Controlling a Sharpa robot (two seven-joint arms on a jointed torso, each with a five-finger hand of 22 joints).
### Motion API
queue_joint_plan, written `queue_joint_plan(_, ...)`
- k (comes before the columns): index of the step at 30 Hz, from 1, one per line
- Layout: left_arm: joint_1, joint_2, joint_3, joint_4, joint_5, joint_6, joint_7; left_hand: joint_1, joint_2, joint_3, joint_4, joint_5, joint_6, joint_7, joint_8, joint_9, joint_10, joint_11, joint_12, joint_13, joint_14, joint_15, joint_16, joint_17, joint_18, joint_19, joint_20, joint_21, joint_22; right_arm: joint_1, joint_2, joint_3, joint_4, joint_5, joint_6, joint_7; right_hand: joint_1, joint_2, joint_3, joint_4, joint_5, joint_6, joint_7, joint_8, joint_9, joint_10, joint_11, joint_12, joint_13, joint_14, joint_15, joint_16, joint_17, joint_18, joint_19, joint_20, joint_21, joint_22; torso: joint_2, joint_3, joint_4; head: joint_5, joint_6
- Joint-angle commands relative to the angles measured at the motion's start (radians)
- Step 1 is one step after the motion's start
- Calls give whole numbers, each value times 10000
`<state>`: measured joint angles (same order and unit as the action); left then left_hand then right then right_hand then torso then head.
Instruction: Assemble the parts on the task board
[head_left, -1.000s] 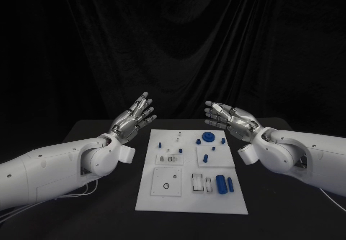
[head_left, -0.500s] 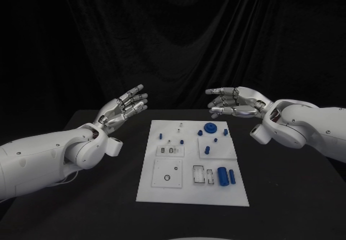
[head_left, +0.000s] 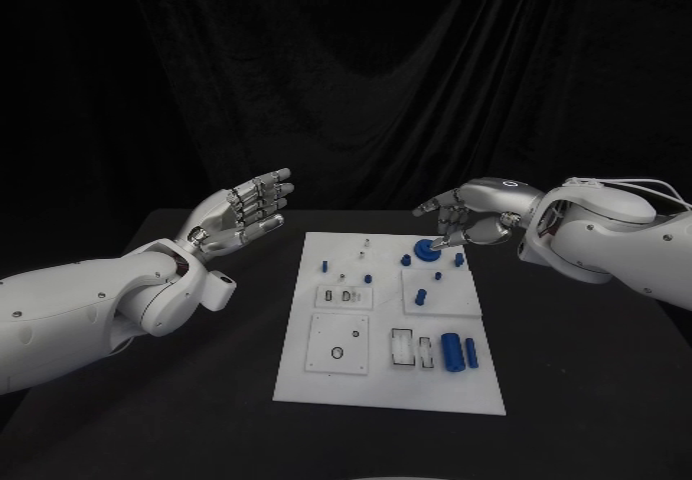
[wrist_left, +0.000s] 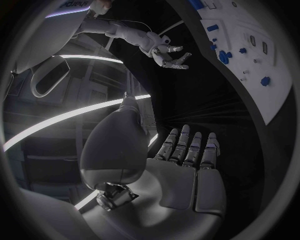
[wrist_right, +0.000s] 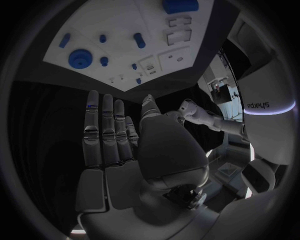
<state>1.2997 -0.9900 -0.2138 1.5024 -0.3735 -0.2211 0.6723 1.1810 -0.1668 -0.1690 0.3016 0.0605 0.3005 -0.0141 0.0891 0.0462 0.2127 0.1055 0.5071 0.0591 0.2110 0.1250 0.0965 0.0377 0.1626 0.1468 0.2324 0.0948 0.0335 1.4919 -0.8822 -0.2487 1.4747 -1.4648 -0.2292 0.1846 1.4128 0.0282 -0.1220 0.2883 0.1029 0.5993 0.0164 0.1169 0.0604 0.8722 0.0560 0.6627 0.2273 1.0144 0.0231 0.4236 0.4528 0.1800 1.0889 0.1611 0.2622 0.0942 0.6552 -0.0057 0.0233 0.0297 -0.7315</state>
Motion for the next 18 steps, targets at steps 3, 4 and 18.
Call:
queue_joint_plan(3,125,8,9,98,-459,-315,533,-11,344,243,-13,178,143,31,38,-21,43,53,2,-12,-47,-40,-48,0,157,-53,-54,-69,-1,404,-15,15,81,-2737,205,-856,-113,-290,888,-15,141,786,-99,-59,58,990,-310,1032,1107,815,-297,1486,1494,-23,906,-362,687,543,212,-34,155,-115,16)
queue_joint_plan(4,147,14,9,106,-464,-307,534,-19,490,334,-18,246,147,37,30,-29,36,53,-4,-14,-47,-34,-54,0,157,-51,-50,-66,2,556,34,15,58,-2860,293,-896,-160,-292,981,-21,148,1010,-166,-48,87,1224,-367,1201,1351,1012,-352,1760,1777,-26,1093,-418,900,722,237,-56,186,-180,6)
queue_joint_plan(18,212,157,9,101,-475,-233,587,-28,1167,644,-51,824,174,61,-19,-44,27,100,-10,-16,16,42,-53,8,151,-30,15,-40,14,720,523,14,-384,-3087,1091,-1003,-179,-569,1826,-88,725,2883,-199,23,676,4511,-827,5038,7535,4195,-799,8158,8209,-697,2057,-1060,7727,8105,346,-123,263,-383,29)
